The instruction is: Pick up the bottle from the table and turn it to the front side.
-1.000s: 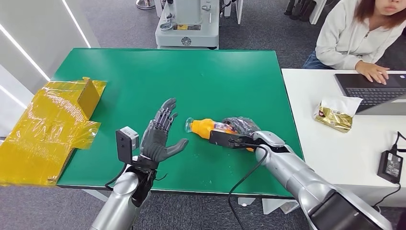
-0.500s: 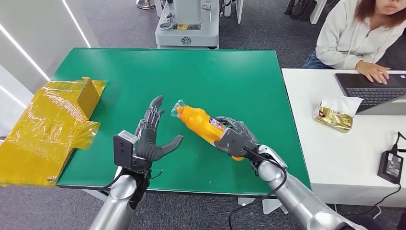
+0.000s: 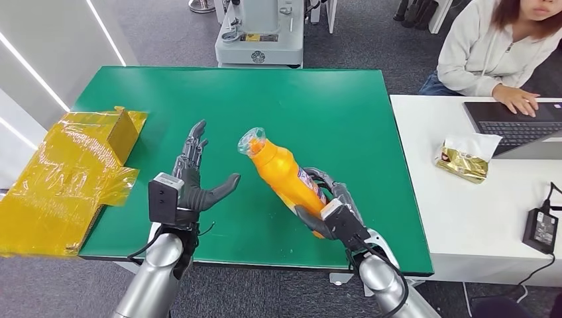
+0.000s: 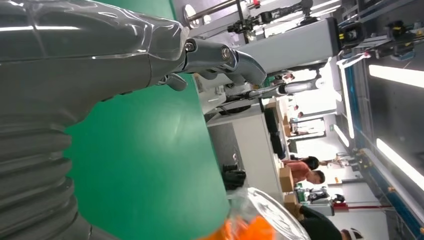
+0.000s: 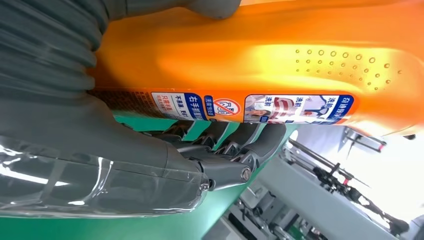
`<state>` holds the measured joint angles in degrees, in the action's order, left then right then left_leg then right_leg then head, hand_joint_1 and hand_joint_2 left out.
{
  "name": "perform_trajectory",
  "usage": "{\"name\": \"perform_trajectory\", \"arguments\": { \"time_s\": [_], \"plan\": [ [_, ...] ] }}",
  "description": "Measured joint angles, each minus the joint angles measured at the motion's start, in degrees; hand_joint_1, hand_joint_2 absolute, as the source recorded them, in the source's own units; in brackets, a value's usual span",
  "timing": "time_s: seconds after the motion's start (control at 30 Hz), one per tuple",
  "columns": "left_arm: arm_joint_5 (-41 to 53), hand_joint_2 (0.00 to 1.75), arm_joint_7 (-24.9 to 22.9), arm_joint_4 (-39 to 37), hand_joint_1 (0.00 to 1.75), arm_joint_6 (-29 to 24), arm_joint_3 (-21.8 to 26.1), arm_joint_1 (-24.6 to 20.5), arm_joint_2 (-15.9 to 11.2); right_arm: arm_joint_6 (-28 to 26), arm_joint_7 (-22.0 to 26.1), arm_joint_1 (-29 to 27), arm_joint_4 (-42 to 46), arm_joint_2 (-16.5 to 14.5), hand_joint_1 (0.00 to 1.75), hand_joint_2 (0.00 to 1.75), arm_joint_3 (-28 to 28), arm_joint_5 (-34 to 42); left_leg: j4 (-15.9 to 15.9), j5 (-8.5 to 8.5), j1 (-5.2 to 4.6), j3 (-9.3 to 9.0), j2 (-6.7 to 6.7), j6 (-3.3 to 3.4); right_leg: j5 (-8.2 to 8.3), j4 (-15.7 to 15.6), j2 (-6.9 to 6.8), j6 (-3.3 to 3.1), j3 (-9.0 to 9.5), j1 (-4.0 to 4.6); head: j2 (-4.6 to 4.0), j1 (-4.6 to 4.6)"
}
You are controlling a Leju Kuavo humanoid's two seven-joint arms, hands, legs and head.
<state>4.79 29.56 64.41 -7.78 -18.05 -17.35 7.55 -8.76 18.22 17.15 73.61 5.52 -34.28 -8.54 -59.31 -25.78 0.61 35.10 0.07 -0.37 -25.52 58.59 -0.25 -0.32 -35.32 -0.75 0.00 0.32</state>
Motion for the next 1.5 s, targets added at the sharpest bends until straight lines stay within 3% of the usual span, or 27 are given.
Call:
{"name": "perform_trajectory", "arguments": {
  "time_s": [0.13,0.33,0.53,0.63,0.9,1.2,1.33,1.43,1.5],
  "plan": [
    [-1.56,1.75,-0.77,-2.04,0.0,4.21,0.76,-0.33,-0.18,-0.16,0.11,-1.9,2.18,-0.35,1.74,1.75,1.04,-1.23,0.0,0.0,0.0,0.01,-0.01,0.0,-0.01,0.0,-0.01,0.0,0.0,0.0,0.0,0.0],
    [-8.95,1.75,-3.59,-4.34,0.0,17.67,1.46,-1.23,-0.39,1.27,0.56,-4.25,3.27,-1.74,1.74,1.75,2.79,-2.79,0.01,0.0,0.0,0.01,0.0,0.0,-0.01,0.0,0.01,0.0,-0.02,0.0,0.0,-0.01],
    [-21.87,1.75,-9.96,-7.72,0.0,33.04,1.44,-5.14,-0.18,2.72,0.74,-3.94,2.3,-3.82,1.71,1.75,4.14,-3.65,0.0,0.03,0.0,0.0,0.01,-0.01,0.03,0.01,0.01,-0.01,-0.01,0.0,0.0,0.0],
    [-27.65,1.75,-12.77,-10.1,0.0,37.91,1.35,-7.22,0.17,3.3,0.69,-3.08,1.31,-4.78,1.69,1.75,4.73,-3.67,-0.01,0.05,0.0,0.0,0.01,-0.02,0.05,0.01,0.01,-0.01,-0.01,0.0,0.0,-0.01],
    [-32.56,1.75,-14.38,-16.22,0.0,39.01,-0.13,-11.65,1.64,3.25,0.45,-2.4,-0.68,-6.25,1.7,1.75,5.67,-4.26,-0.02,0.05,0.0,0.01,0.0,-0.04,0.04,0.0,0.02,-0.01,-0.02,0.0,0.0,0.0],
    [-21.46,1.75,-9.78,-19.96,0.0,27.36,-4.77,-13.89,3.47,2.8,0.31,-2.99,-1.47,-7.37,1.63,1.75,6.63,-5.49,-0.02,0.04,0.0,0.02,0.01,-0.04,0.04,0.0,0.02,0.0,-0.04,0.0,0.0,0.0],
    [-16.9,1.75,-8.61,-21.89,1.51,24.3,-6.75,-14.92,3.96,2.56,0.0,-3.21,-1.52,-7.65,1.58,1.75,6.94,-5.69,-0.02,0.05,0.0,0.01,0.01,-0.04,0.04,0.0,0.02,0.0,-0.04,0.0,0.0,0.0],
    [-15.86,1.75,-8.46,-23.0,1.73,24.24,-7.44,-15.55,4.22,2.55,-0.16,-3.35,-1.54,-7.69,1.54,1.75,7.28,-5.68,-0.02,0.05,0.0,0.01,0.01,-0.04,0.04,0.0,0.02,0.0,-0.04,0.0,0.0,-0.01],
    [-16.34,1.75,-8.49,-23.61,1.75,24.97,-7.6,-15.83,4.43,2.69,-0.18,-3.43,-1.61,-7.69,1.52,1.75,7.46,-5.67,-0.02,0.04,0.0,0.02,0.01,-0.04,0.04,0.0,0.02,0.0,-0.04,0.0,0.0,-0.01]
  ]
}}
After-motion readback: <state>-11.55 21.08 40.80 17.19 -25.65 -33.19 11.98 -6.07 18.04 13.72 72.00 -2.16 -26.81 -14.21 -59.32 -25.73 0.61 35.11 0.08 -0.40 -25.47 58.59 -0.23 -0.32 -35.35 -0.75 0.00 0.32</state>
